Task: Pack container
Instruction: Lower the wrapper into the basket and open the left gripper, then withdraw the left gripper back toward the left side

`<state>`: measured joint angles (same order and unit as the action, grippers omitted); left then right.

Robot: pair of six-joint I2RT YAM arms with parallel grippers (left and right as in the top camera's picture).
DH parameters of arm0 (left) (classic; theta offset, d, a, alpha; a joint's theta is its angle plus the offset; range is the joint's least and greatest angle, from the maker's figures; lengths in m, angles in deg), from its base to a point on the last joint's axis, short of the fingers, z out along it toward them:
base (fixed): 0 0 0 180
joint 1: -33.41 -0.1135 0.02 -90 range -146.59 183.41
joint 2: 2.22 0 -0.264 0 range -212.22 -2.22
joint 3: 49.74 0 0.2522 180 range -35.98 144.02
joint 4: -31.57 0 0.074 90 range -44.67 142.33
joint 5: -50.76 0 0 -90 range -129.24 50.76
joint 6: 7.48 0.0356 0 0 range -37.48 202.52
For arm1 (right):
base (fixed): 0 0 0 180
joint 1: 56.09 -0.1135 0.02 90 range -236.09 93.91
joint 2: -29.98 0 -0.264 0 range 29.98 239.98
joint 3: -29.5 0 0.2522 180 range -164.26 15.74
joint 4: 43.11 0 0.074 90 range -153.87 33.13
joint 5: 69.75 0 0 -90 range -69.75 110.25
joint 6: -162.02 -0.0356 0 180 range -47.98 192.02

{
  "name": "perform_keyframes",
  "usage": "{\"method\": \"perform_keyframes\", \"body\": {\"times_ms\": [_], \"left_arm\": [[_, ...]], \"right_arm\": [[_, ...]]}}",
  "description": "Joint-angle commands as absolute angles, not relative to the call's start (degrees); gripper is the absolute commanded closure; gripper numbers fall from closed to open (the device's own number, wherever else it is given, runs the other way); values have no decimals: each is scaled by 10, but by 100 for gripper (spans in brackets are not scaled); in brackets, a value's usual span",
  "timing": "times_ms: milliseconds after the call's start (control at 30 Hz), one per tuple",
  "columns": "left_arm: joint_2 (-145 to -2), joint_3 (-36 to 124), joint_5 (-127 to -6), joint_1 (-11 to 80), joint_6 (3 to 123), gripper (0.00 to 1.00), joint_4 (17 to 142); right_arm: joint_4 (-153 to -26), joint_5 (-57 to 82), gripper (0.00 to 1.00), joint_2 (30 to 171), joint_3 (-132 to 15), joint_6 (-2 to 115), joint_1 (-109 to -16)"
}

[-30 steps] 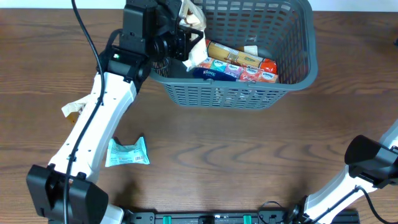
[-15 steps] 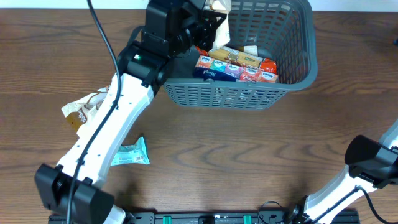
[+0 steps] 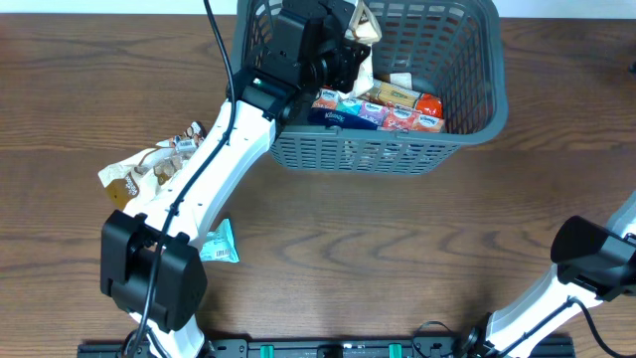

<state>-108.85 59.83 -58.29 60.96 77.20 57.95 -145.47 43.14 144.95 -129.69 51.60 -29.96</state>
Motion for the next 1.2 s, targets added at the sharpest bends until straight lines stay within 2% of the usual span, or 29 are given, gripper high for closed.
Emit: {"method": "perform_keyframes", "body": {"times_ms": [0,100,300,367,567,733,833,967,1133,1167], "left_arm": [[-1078,613,-580,609,776,93,573],[-1078,613,-580,609,776,85,575],[-1078,613,-570,609,778,77,587],[-1078,613,-561,609,778,70,590],[-1078,613,-560,608,778,68,590],[-1074,614,-554,606,810,59,589],[-1058,615,-522,602,810,57,589],[-1013,616,-471,594,833,45,591],[-921,616,-319,581,884,44,608],[-903,616,-296,578,895,41,617]], "right_arm": [[-1454,437,1,1455,-1295,508,-299],[-1454,438,1,1455,-1295,508,-299],[-1454,438,1,1455,-1295,508,-299],[-1454,437,1,1455,-1295,508,-299],[-1454,437,1,1455,-1295,508,-299],[-1454,438,1,1455,-1295,508,-299],[-1454,438,1,1455,-1295,508,-299],[-1454,438,1,1455,-1295,508,-299],[-1454,437,1,1455,-1295,508,-299],[-1454,437,1,1455,-1295,508,-299]]}}
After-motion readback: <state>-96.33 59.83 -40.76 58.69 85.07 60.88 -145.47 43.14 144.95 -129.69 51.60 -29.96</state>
